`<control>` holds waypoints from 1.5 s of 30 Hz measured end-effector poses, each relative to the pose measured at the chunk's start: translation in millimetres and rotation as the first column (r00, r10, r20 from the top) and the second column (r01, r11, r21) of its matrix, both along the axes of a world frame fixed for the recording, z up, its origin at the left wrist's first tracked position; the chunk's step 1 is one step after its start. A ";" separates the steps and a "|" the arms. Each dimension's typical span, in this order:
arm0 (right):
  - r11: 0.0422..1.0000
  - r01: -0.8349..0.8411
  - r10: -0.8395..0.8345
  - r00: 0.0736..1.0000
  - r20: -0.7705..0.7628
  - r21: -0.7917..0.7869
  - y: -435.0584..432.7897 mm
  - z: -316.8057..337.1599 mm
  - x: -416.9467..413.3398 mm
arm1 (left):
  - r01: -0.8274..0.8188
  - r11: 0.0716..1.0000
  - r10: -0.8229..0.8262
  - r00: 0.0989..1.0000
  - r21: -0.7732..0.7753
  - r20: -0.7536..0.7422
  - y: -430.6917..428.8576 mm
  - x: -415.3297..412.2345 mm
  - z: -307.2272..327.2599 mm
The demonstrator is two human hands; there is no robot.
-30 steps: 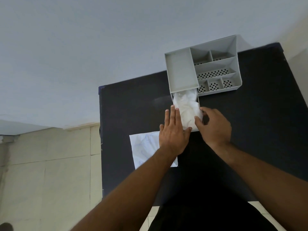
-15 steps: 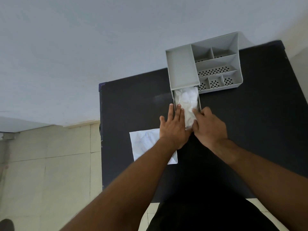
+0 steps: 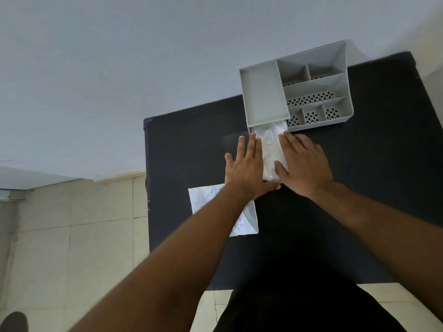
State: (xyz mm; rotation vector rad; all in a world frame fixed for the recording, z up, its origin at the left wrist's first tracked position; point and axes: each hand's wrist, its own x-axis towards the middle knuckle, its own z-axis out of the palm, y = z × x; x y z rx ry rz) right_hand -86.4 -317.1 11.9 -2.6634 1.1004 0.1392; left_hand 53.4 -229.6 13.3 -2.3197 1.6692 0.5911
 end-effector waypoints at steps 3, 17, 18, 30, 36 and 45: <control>0.998 -0.055 0.054 0.997 -0.047 -0.007 -4.6 -0.9 5.3 | 0.018 0.999 -0.019 0.999 0.034 0.027 -2.1 0.7 -1.5; 0.993 -0.117 0.107 0.971 -0.212 -0.033 -15.1 -6.6 17.7 | 0.049 0.997 -0.054 0.996 0.066 0.075 -11.7 3.6 -6.1; 0.992 -0.120 0.109 0.968 -0.228 -0.037 -16.0 -6.5 18.7 | 0.055 0.997 -0.060 0.995 0.062 0.082 -11.5 4.5 -6.8; 0.993 -0.113 0.099 0.961 -0.259 -0.036 -18.5 -6.4 25.9 | 0.131 0.987 -0.141 0.984 0.089 0.113 -23.0 11.0 -4.8; 0.993 -0.100 0.085 0.977 -0.198 -0.068 -13.8 -5.7 23.5 | 0.115 0.992 -0.119 0.990 0.056 0.070 -24.6 10.1 -5.5; 0.996 -0.063 0.053 0.987 -0.152 -0.058 -15.4 -5.7 31.7 | 0.123 0.992 -0.124 0.989 0.015 0.085 -21.1 13.3 -3.5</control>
